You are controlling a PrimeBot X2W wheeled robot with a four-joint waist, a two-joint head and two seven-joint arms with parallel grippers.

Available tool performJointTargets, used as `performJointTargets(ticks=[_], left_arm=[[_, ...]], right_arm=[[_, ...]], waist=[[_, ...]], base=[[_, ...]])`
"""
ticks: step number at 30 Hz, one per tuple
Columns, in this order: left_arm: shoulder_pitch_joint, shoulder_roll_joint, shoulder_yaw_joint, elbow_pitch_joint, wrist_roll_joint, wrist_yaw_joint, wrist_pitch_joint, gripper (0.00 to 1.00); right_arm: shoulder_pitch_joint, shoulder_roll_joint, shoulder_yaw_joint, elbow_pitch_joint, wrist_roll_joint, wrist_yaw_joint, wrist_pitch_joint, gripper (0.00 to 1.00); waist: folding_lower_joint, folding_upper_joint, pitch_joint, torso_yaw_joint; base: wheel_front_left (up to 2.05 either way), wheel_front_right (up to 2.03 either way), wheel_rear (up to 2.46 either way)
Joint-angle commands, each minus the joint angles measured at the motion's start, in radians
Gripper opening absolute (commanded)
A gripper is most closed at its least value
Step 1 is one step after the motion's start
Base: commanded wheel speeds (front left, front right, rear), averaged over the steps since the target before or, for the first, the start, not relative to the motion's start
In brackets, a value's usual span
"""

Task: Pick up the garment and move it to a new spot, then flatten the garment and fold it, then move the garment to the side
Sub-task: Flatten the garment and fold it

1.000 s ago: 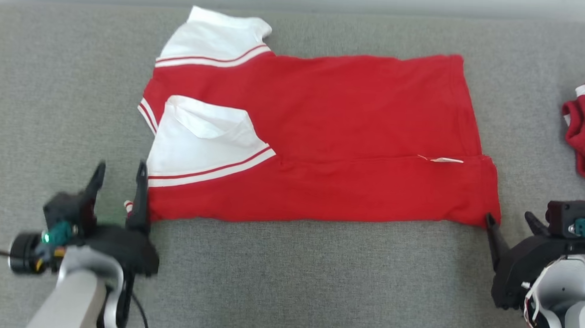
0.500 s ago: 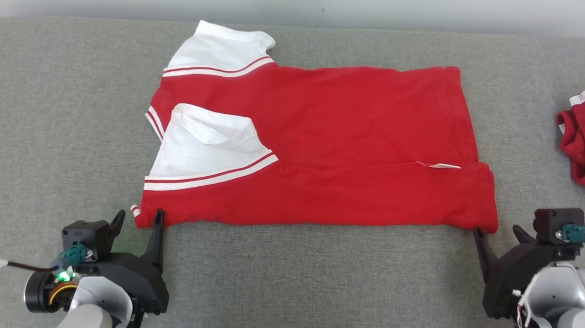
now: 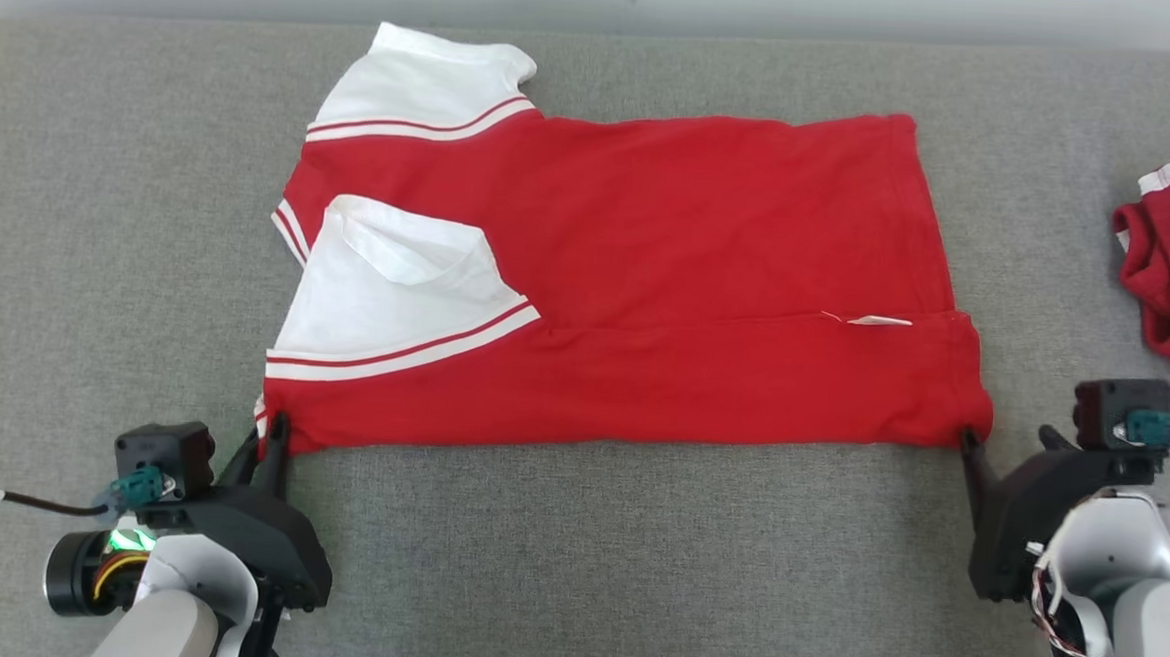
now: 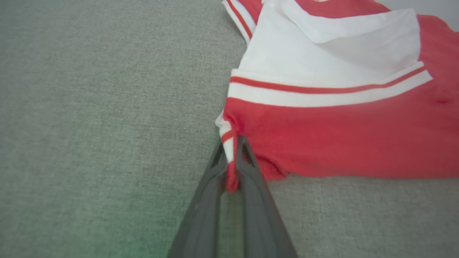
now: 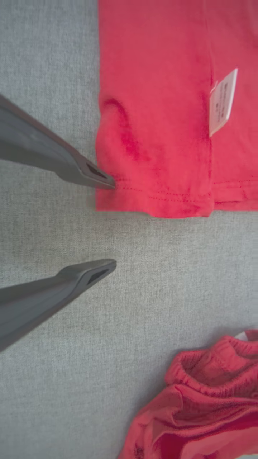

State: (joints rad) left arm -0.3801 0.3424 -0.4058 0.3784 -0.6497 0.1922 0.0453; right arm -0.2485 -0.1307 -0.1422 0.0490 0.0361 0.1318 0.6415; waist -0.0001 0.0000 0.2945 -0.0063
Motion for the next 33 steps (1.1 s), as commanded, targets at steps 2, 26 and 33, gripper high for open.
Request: performJointTargets(ticks=[2, 26, 33], left_arm=[[-0.005, 0.009, 0.009, 0.007, -0.003, -0.002, -0.005, 0.0], [0.007, -0.007, -0.008, 0.007, -0.023, -0.015, -0.033, 0.0], [-0.012, -0.003, -0.016, 0.001, -0.021, -0.02, -0.031, 0.0]], right_arm=[[-0.023, 0.012, 0.008, 0.012, -0.012, -0.003, -0.008, 1.0], [0.013, 0.076, -0.077, -0.154, -0.007, -0.003, 0.1, 1.0], [-0.055, 0.078, -0.065, -0.011, 0.004, -0.003, 0.06, 1.0]], waist=[[0.0001, 0.0, 0.015, 0.007], [0.0001, 0.0, 0.012, 0.007], [0.0001, 0.0, 0.028, 0.008]], base=[[0.0, 0.0, 0.0], [0.0, 0.0, 0.0], [0.0, 0.0, 0.0]])
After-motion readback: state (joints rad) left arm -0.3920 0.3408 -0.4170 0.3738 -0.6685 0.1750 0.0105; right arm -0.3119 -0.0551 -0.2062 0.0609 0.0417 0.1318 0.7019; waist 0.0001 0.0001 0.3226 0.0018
